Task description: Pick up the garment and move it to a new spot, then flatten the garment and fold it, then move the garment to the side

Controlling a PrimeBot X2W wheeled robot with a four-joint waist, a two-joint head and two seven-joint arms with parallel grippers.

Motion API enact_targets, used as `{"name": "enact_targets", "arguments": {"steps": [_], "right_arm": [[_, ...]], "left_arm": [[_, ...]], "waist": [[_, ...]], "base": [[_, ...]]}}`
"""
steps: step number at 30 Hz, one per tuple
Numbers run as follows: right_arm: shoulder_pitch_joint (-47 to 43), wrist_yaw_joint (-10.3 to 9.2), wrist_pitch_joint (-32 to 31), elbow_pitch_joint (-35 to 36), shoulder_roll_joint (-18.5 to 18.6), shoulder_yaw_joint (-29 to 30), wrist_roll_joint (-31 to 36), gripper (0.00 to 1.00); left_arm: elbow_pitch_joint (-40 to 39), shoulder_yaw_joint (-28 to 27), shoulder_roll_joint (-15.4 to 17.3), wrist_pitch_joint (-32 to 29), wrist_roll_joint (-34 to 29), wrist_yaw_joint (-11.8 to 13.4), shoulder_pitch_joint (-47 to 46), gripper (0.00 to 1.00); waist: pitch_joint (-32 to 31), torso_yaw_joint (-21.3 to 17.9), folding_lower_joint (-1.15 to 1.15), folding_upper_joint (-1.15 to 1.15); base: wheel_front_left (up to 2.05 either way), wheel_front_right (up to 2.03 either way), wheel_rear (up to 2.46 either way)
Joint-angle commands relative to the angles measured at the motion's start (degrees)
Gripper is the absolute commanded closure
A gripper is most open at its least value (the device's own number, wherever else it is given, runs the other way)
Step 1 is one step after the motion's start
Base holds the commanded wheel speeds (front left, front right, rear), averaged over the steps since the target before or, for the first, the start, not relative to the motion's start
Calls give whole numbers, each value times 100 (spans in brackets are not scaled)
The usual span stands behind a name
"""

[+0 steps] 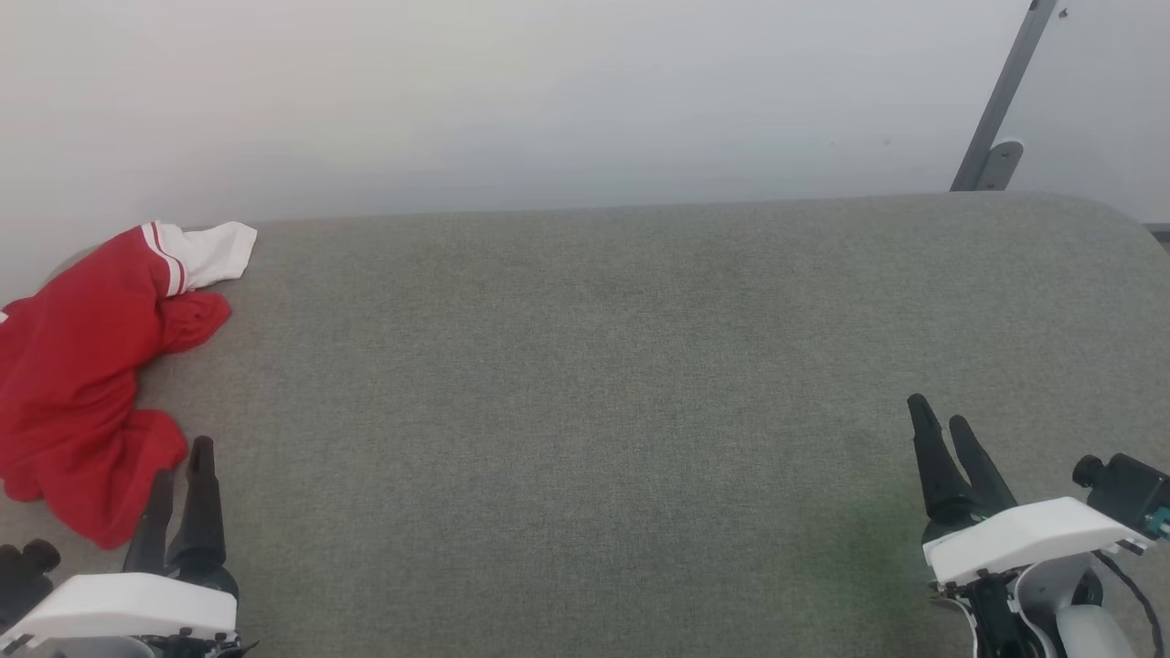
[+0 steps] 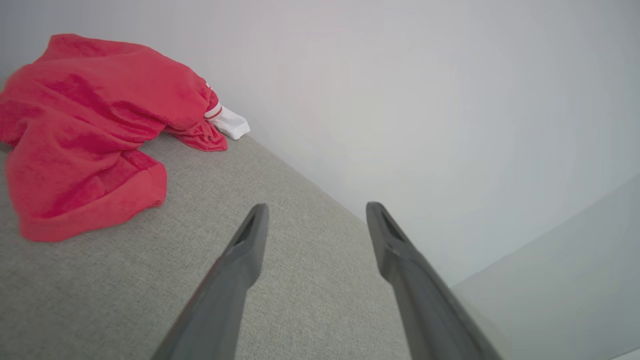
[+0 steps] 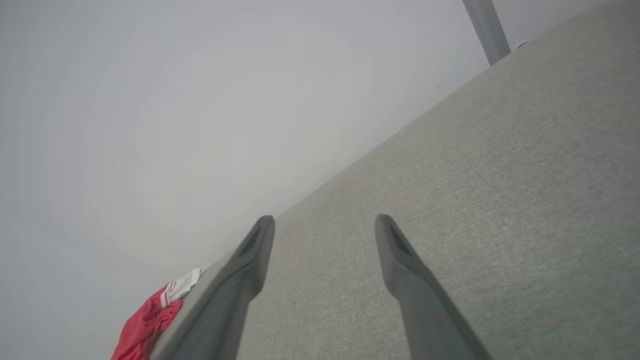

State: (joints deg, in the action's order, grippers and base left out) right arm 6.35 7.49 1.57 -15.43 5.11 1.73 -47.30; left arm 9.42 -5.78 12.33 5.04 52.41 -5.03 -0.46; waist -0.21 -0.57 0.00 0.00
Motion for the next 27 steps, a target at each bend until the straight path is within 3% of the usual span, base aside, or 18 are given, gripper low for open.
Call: {"name": "enact_targets", "arguments": {"steps": [1,13,27], "right_arm": [[125,0,57,79,25,-12,131,0],[135,0,248,123,-26,-36,1016,0],[175,0,441,145,44,-160,1794,0]], "left_arm": [[-94,-32,35,40,-135,-35,-3,0],[-196,-44,61,246,-844,-208,33,0],[-304,107,279,440,-1443,-243,136,0]], "waist": [[1,-1,0,0],[9,-14,0,0],[3,-28,0,0]], "base": [[0,0,0],[0,0,0],[0,0,0]]}}
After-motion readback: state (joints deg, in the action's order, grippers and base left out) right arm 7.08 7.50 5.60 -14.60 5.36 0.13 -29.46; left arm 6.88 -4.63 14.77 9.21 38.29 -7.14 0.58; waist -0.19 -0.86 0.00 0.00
